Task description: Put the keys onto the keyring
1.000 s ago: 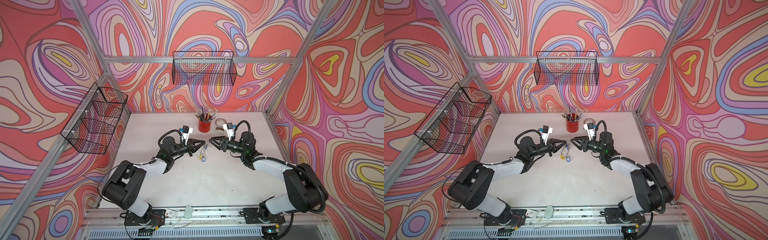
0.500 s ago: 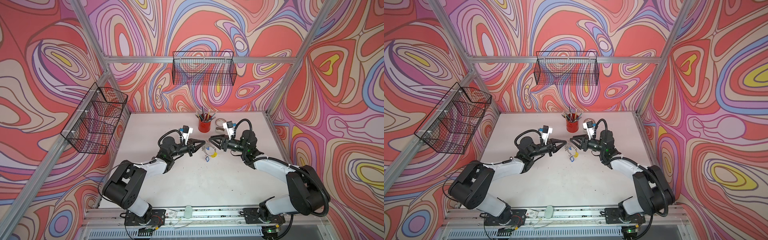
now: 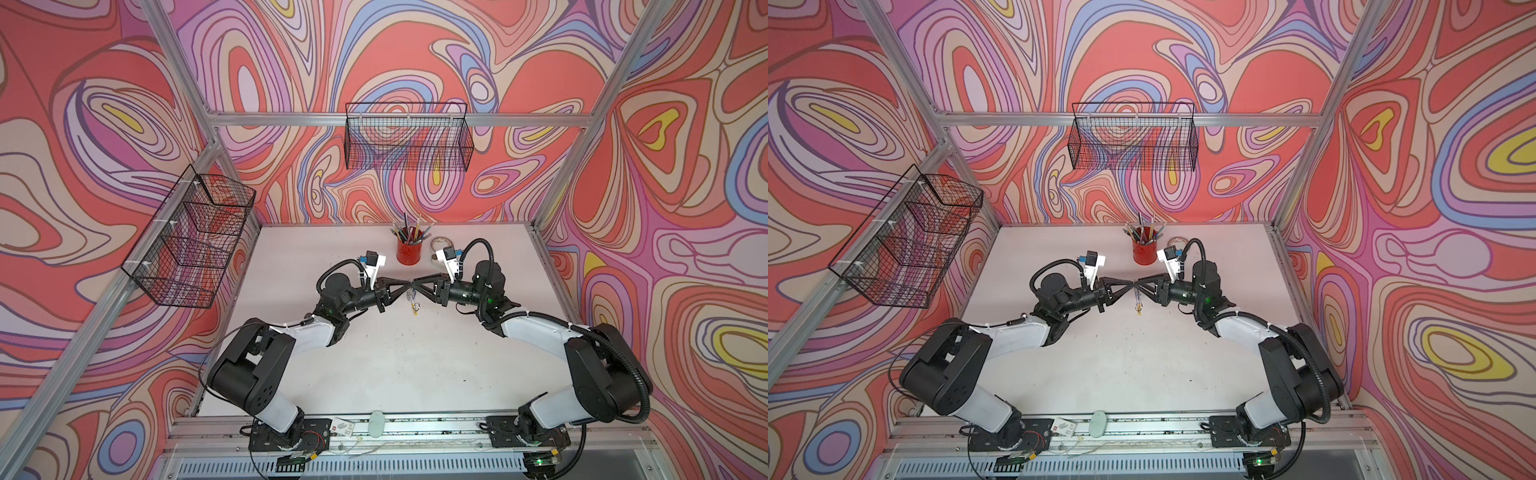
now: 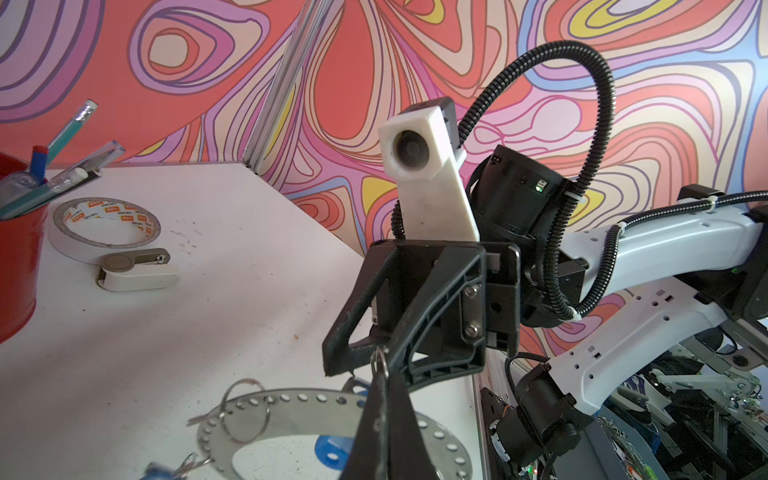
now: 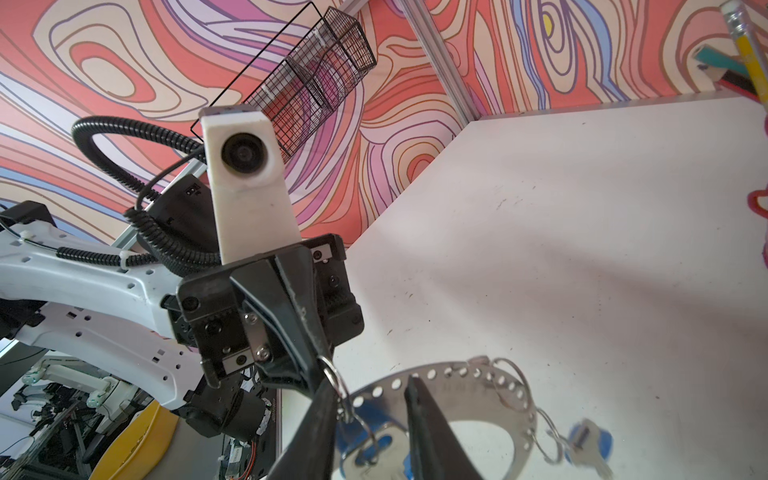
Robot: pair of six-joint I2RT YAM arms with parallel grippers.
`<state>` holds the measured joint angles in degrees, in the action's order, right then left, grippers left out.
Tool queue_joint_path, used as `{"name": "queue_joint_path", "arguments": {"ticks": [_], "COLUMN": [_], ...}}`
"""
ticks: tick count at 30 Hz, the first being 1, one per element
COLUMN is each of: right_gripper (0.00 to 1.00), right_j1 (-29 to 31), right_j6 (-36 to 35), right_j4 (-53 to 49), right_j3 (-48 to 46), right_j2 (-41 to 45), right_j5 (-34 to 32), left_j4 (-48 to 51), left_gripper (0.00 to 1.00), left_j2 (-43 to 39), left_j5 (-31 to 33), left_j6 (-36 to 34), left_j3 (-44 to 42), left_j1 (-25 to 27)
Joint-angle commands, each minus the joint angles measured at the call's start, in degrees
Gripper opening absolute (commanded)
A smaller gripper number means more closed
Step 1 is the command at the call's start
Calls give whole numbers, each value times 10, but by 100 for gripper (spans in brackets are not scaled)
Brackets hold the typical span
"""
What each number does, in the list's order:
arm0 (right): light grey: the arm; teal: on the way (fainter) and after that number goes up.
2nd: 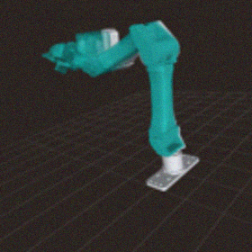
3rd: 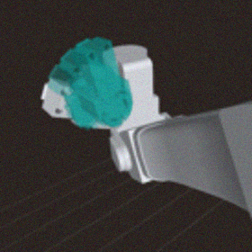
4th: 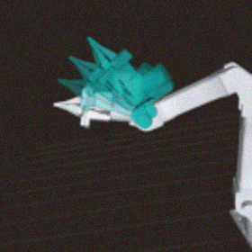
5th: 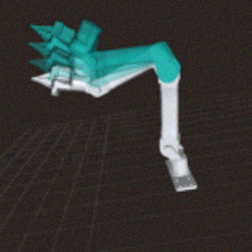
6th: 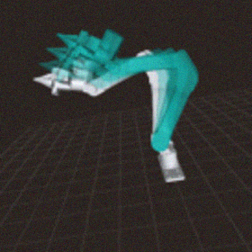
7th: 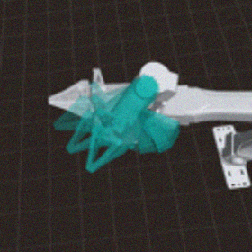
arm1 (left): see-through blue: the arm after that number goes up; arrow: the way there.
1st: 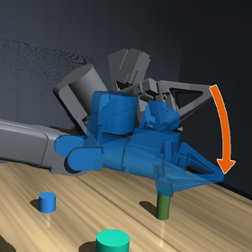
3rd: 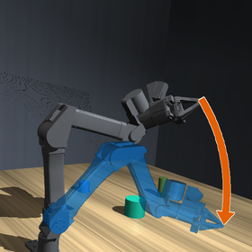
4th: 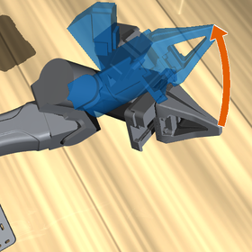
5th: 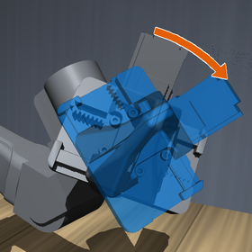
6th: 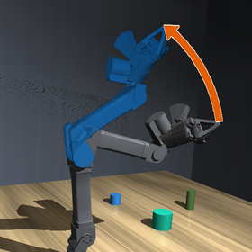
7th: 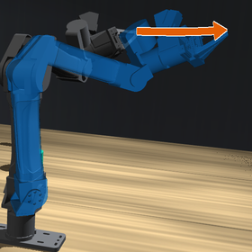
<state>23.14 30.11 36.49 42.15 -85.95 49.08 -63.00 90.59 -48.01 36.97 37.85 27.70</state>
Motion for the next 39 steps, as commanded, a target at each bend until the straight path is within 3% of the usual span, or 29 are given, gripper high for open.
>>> {"name": "queue_joint_path", "arguments": {"ticks": [1,13,19,25,27,29,34,37,39], "right_gripper": [25,0,0,0,0,0,0,0,0], "right_j1": [6,18,20,21,21,21,22,22,21], "right_j6": [-2,0,-18,-48,-60,-83,-156,-208,-238], "right_j4": [5,4,-11,9,20,23,79,50,16], "right_j3": [8,6,8,6,3,0,-42,-46,-39], "right_j2": [-8,-13,-8,-6,-6,-6,16,32,36], "right_j5": [9,6,-16,-27,-25,-22,-5,1,11], "left_j4": [-57,-56,-17,74,155,303,697,871,924], "left_gripper": [0,0,1,24,32,38,50,50,50], "left_j2": [6,6,-7,-48,-73,-104,-189,-204,-200], "left_j5": [-9,-6,-23,-51,-62,-60,-45,-23,-10], "left_j6": [12,14,4,-15,-36,-98,-365,-535,-605], "left_j3": [18,15,15,12,17,38,116,171,200], "left_j1": [-1,-1,-6,-28,-39,-44,-46,-46,-45]}}
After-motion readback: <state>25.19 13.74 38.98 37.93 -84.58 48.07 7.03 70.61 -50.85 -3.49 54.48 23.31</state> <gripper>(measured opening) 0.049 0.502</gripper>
